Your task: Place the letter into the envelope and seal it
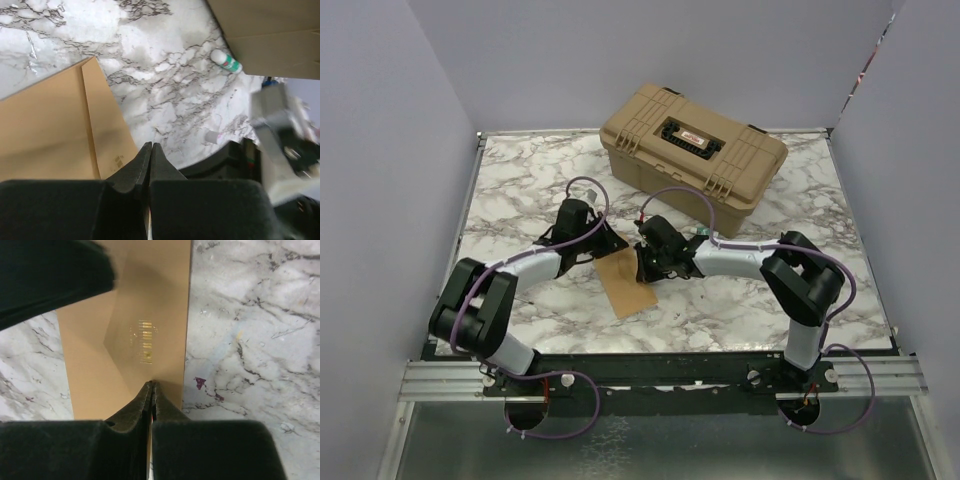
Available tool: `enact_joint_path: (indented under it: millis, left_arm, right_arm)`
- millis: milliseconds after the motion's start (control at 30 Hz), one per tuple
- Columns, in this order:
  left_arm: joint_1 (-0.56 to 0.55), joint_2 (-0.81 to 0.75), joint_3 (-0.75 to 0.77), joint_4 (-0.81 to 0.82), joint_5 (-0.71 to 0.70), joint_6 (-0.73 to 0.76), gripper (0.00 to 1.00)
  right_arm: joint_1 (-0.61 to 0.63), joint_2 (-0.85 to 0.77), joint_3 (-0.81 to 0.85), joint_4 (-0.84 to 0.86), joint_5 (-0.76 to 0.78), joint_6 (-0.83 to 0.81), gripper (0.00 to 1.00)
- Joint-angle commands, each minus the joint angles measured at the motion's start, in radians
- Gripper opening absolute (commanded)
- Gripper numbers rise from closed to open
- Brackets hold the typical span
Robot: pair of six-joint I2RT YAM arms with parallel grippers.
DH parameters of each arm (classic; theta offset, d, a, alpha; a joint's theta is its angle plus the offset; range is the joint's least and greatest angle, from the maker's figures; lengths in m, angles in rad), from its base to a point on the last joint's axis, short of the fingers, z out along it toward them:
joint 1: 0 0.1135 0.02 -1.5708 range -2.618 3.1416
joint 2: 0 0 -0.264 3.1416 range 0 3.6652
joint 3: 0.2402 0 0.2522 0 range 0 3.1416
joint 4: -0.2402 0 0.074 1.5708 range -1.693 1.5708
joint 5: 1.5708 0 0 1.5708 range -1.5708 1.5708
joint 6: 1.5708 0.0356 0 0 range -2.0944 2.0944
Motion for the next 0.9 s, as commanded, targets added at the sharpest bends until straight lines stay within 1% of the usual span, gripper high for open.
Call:
enact_joint_path:
  millis: [0, 100, 200, 267, 433, 533, 667, 733, 867]
  left_arm:
    - [-0.001, 0.138, 0.052, 0.051, 0.079, 0.036, 0.00]
    - [-0.001, 0.186, 0.079, 0.003, 0.042, 0.070, 0.00]
    - [-0.001, 0.205, 0.109, -0.110, -0.033, 0.137, 0.00]
    - [-0.001, 0.201, 0.108, -0.142, -0.052, 0.172, 0.00]
    - [0.000, 0.205, 0.096, -0.185, -0.108, 0.204, 0.00]
    - [0.000, 0.232, 0.112, -0.185, -0.091, 0.200, 0.00]
    - [0.000, 0.250, 0.132, -0.185, -0.084, 0.197, 0.00]
    - [0.000, 0.249, 0.137, -0.215, -0.081, 0.193, 0.00]
    - [0.001, 0.188, 0.149, -0.238, -0.070, 0.193, 0.00]
  right_arm:
    - [-0.005, 0.022, -0.038, -0.086, 0.147, -0.145, 0.05]
    - [-0.005, -0.005, -0.060, -0.058, 0.136, -0.189, 0.05]
    - [-0.005, -0.041, -0.076, -0.046, 0.126, -0.232, 0.04]
    - [-0.005, -0.056, -0.079, -0.047, 0.108, -0.257, 0.04]
    - [-0.005, -0.067, -0.075, -0.036, 0.057, -0.293, 0.04]
    - [-0.005, -0.061, -0.062, -0.029, 0.020, -0.310, 0.04]
    - [-0.005, -0.039, -0.020, -0.050, 0.023, -0.314, 0.04]
    - [-0.005, -0.037, -0.001, -0.057, 0.021, -0.312, 0.04]
    - [-0.005, -0.032, 0.028, -0.073, 0.018, -0.307, 0.04]
